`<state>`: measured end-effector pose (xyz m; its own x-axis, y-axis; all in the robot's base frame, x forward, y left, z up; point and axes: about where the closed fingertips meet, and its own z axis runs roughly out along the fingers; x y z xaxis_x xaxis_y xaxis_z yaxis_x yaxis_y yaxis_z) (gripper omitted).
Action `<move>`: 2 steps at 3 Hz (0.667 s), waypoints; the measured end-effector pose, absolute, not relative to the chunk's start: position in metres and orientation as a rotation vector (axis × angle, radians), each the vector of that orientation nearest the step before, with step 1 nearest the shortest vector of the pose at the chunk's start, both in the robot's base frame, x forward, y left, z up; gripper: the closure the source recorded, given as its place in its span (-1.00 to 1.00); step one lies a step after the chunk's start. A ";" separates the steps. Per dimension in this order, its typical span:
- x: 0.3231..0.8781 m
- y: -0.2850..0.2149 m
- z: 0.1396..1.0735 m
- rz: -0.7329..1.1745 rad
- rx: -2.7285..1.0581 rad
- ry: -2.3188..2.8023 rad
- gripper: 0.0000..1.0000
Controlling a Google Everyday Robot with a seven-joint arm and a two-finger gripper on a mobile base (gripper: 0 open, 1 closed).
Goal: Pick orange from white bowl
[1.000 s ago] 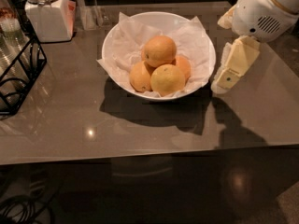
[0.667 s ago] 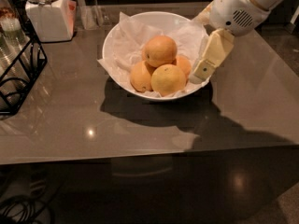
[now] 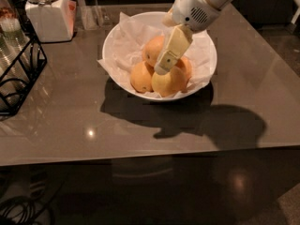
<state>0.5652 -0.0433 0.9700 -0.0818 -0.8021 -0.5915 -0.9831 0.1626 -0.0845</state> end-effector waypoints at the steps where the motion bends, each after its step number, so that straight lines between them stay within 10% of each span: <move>1: 0.567 -0.042 0.969 0.467 -1.688 1.932 -1.00; 2: 0.578 -0.035 0.956 0.529 -1.661 1.917 -1.00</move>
Offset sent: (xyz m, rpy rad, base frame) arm 0.0282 0.0132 -0.0294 0.1166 0.0469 0.0034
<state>0.5784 -0.0348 0.9558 -0.0909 -0.7715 -0.6297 -0.9853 0.1614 -0.0555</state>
